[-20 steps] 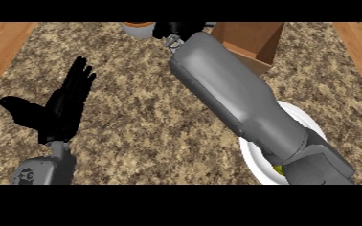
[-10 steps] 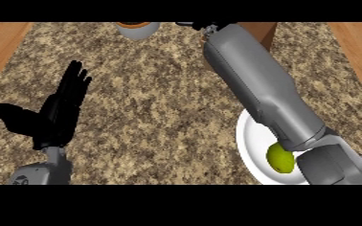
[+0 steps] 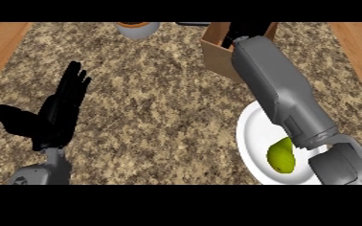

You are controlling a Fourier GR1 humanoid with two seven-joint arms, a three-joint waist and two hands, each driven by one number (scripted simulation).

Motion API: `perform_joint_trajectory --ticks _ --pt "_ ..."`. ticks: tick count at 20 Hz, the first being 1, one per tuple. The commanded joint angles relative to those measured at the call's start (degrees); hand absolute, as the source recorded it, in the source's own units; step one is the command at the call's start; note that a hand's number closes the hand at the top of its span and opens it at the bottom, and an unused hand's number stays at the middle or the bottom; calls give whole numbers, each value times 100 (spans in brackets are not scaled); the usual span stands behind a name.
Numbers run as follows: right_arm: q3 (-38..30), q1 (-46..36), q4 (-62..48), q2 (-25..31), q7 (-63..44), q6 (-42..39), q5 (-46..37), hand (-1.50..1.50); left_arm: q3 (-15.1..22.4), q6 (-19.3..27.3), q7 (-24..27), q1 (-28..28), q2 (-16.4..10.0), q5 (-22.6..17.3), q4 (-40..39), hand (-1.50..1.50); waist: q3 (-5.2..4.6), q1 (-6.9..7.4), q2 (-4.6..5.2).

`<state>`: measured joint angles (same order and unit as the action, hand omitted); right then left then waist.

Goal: Pick the tomato from the plate and place it in the cardboard box

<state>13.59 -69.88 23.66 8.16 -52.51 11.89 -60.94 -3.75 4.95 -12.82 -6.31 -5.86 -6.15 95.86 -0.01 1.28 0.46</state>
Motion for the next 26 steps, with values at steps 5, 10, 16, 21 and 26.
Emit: perform_joint_trajectory --ticks 5,10,16,21,26 --pt "-655 240 -512 276 901 229 480 -150 95 -7 261 116 109 105 -147 0 3 39 16" --pt "-401 450 233 138 1068 1830 104 -150 22 126 25 -192 50 159 -215 0 6 -40 -11" --pt "-1011 541 875 319 1796 2911 687 -150 65 10 90 10 50 106 -86 0 7 -56 -25" --pt "-1758 727 1668 30 2058 3638 1658 -150 -103 -25 172 -30 -16 26 -270 0 11 -131 -35" --pt "-2199 1296 2728 41 2921 3744 2662 -150 -204 3 -56 -144 -103 -35 -191 0 10 -154 -46"
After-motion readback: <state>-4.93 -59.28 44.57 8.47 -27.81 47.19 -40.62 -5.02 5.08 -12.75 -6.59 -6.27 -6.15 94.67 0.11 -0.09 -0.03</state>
